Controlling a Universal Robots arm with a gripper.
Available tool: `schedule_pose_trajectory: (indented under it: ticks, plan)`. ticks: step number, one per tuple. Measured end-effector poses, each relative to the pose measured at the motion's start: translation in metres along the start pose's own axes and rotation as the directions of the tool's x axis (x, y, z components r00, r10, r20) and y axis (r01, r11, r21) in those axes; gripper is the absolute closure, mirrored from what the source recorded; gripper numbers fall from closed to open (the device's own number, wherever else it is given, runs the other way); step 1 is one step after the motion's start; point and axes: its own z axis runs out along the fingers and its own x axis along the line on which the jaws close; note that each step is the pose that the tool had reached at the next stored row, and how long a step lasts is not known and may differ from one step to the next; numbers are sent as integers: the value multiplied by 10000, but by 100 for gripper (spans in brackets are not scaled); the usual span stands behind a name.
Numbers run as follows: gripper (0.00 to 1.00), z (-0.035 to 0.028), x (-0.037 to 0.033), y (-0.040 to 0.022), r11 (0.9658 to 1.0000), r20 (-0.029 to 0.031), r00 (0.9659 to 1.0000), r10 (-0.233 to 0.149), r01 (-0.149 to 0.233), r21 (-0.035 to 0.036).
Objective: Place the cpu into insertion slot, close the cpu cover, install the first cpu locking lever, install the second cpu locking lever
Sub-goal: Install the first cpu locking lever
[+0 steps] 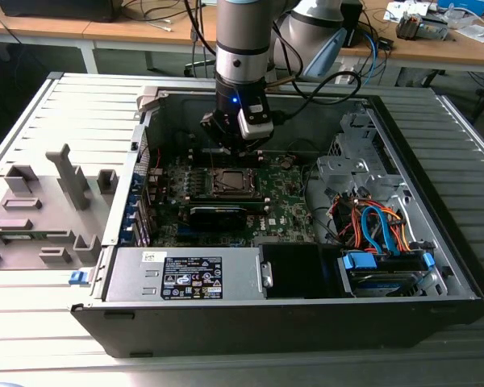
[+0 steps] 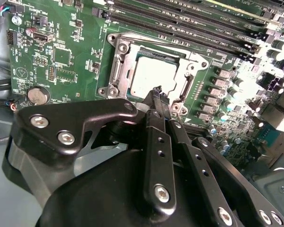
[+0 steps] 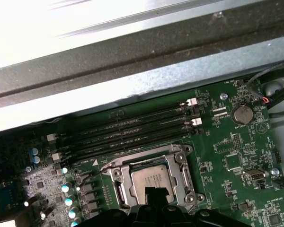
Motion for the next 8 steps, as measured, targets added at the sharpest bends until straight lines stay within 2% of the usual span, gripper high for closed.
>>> schedule_pose_trajectory:
  ticks: [8]
  plan:
    - [89, 0, 0, 0, 9998, 7, 9998, -205, 205, -3]
